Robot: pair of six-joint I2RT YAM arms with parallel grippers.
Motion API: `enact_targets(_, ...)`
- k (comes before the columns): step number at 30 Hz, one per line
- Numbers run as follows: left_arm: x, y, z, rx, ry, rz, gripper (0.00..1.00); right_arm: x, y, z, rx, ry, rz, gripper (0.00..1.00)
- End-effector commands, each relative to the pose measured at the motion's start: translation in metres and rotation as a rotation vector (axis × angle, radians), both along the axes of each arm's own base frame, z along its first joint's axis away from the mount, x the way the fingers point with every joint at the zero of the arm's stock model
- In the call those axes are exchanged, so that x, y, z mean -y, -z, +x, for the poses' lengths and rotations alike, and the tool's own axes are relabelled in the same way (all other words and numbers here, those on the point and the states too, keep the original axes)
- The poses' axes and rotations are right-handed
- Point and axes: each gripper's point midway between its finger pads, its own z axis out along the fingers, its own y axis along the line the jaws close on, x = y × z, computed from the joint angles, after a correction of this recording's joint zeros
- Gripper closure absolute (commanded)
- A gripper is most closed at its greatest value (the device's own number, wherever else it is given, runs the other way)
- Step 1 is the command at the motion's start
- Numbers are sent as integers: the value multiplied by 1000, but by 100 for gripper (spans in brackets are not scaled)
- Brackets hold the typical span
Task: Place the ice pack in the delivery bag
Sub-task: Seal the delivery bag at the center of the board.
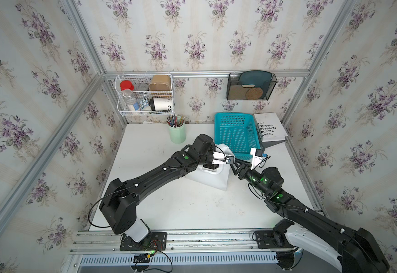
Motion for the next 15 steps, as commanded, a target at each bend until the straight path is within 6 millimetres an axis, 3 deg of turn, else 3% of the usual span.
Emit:
enact_targets(1, -5, 11, -7, -58, -2, 26, 100, -3, -18, 10, -14, 19, 93, 44)
enact_targets(5, -5, 9, -8, -59, -2, 18, 100, -4, -9, 23, -72, 56, 76, 53)
enact_targets(12, -6, 10, -9, -62, -5, 18, 100, -7, -1, 29, -110, 63, 51, 100)
enact_targets(14, -8, 5, -8, -64, -30, 6, 100, -4, -2, 26, -94, 67, 40, 100)
enact_targets(15, -9, -1, -8, -72, -45, -13, 92, -2, -2, 25, -89, 71, 38, 100)
